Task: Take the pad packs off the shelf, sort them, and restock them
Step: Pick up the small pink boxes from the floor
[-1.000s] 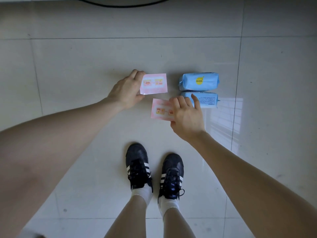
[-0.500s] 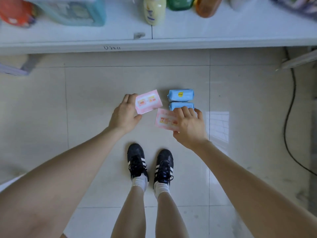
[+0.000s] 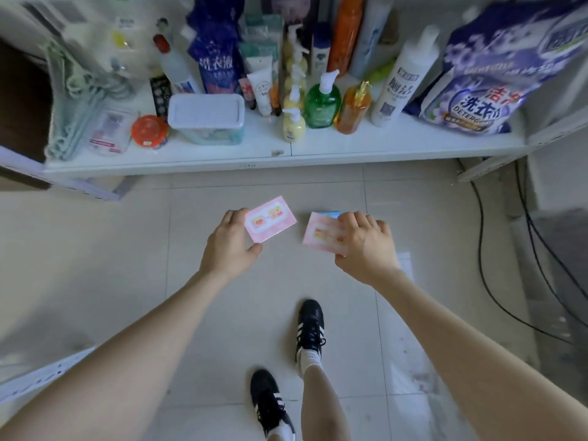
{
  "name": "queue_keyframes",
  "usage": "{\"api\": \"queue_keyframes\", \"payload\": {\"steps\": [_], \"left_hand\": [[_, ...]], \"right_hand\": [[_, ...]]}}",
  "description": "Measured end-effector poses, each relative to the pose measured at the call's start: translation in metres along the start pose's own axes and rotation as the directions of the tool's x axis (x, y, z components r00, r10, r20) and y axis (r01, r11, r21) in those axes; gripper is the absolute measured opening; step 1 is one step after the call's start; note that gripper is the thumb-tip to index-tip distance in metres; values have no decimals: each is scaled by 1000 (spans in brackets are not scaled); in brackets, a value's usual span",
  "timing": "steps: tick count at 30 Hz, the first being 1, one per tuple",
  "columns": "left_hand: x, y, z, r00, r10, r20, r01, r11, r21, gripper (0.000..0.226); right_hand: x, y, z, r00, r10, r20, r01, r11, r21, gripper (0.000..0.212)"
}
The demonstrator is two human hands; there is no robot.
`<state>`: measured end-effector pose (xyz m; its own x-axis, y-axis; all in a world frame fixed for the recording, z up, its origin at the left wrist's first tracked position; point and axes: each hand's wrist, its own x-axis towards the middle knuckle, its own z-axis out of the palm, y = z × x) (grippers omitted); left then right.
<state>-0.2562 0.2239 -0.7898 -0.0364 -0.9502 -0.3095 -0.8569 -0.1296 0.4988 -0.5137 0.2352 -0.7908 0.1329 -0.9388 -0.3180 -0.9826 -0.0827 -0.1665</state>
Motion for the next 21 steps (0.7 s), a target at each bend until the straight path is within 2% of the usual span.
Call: {"api": "queue_keyframes", "payload": {"steps": [7,12,17,21], "left_hand": [[-54,25,-113,990,101,-95,-109,991,-83,59],[-93,43,-188,971,190,-146,-211,966,-150,60],[-132,61,-266,965,198,-171,-230,953,-198,62],[-159,79,-319,956,184,-228,-241,937,-252,58]], "right_hand": [[-42,-36,-107,993,84,-80,-66,977,202,62],[-71,-66,-184,989,121,-88,-62,867,495,68],[-111,-94,-266,975,85,-206,75,746,662,66],[-138,-114,-325,953,71,-293,175,661,729,62]]}}
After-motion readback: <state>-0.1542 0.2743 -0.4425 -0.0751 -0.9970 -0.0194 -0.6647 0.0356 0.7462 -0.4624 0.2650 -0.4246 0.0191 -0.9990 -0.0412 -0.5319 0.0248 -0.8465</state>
